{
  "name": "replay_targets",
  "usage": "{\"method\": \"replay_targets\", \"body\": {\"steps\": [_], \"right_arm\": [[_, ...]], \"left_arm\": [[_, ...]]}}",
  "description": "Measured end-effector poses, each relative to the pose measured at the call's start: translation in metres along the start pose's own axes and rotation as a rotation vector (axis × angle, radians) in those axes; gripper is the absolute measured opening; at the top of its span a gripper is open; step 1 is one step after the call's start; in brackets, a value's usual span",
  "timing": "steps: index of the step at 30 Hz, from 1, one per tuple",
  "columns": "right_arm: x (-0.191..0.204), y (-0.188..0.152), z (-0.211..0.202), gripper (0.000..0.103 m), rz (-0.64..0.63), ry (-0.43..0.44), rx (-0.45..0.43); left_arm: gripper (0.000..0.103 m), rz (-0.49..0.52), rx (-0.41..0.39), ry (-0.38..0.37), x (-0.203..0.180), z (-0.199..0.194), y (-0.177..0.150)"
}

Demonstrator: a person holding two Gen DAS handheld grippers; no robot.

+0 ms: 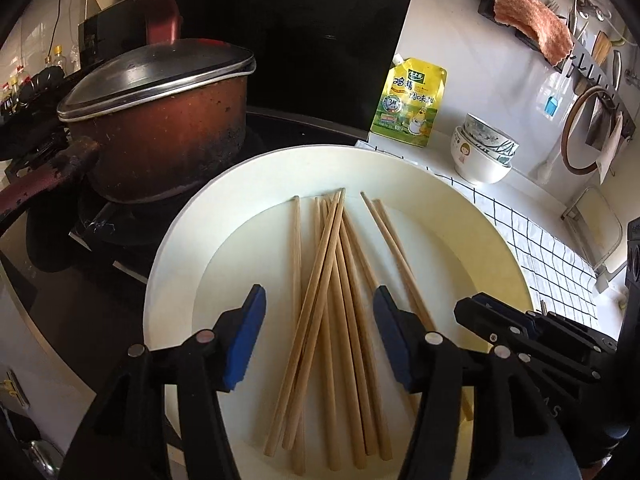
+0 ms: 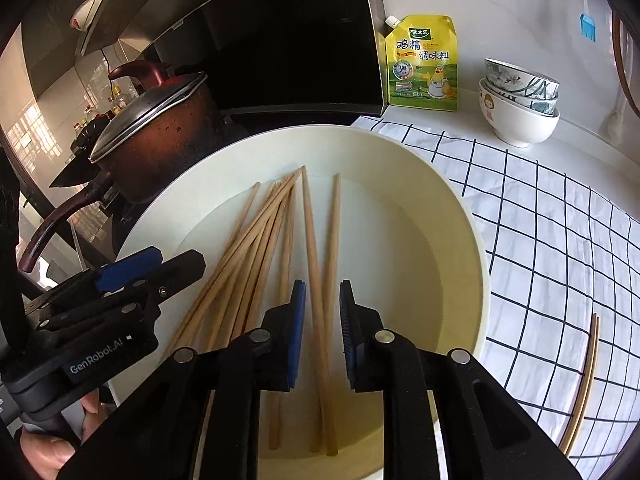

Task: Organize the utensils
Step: 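Lower the chopsticks into the basin and open both grippers, then withdraw both grippers from the basin over the last two chopsticks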

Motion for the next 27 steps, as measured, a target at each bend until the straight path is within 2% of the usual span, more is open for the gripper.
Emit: {"method": "replay_targets", "body": {"steps": [13, 27], "right_arm": [[-0.015, -0.013, -0.038, 0.022, 0.015, -0.023, -0.075], [-0.054, -0.037, -0.076, 0.027, 0.065, -0.072, -0.127]], "left_arm": [[0.058, 0.002, -0.001, -0.010, -0.016, -0.015, -0.019], [0.061, 0.065, 0.004, -0.047, -0.061, -0.027, -0.037]]}}
Point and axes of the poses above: each gripper's, at about its wrist camera, not at the fingertips, and z roughly the way its jaws point, x to its left, y to its top, the point moved 10 cm from there along z, roughly the way its jaws point, and after that the axes turned 7 degrees about -y, right-handed, at the moved point
